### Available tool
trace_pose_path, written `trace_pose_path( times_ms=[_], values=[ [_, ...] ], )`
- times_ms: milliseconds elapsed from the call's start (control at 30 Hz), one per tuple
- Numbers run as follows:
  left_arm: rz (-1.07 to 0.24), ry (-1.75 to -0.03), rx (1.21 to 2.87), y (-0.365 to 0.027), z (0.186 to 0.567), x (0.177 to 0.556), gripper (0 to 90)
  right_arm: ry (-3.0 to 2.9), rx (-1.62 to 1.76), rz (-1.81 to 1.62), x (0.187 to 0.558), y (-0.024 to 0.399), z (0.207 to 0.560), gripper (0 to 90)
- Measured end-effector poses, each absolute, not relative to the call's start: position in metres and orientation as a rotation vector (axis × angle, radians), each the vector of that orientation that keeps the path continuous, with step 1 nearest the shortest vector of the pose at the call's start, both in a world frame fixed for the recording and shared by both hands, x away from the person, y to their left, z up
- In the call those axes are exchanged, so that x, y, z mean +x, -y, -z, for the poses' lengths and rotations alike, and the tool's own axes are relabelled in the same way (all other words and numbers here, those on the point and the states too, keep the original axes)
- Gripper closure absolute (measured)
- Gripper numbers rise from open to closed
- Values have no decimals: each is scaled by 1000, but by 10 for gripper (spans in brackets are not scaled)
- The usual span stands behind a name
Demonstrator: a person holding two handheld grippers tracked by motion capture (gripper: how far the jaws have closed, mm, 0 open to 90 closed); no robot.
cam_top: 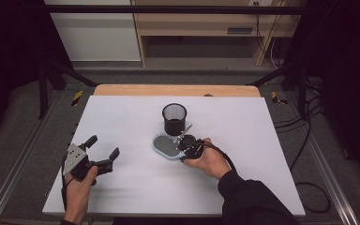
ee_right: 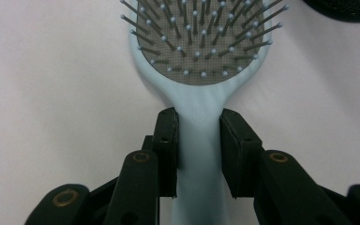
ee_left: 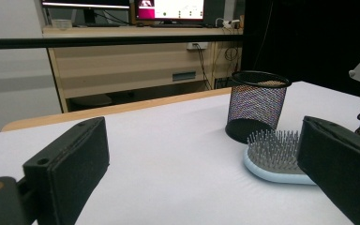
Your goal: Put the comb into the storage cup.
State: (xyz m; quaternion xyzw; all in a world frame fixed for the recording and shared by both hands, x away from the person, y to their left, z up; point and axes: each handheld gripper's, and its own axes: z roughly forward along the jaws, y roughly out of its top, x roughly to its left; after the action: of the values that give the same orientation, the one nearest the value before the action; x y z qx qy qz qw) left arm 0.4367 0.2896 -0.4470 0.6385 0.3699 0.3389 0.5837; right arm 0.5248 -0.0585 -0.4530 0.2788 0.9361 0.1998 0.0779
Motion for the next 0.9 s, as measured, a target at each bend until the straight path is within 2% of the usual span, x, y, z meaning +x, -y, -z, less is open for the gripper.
trace_pose_path(
  times_ms=[900],
  values=[
    [-784, -866, 1478, -292, 445, 435, 26, -2727, 784, -696, 512, 60, 436, 703]
  ],
)
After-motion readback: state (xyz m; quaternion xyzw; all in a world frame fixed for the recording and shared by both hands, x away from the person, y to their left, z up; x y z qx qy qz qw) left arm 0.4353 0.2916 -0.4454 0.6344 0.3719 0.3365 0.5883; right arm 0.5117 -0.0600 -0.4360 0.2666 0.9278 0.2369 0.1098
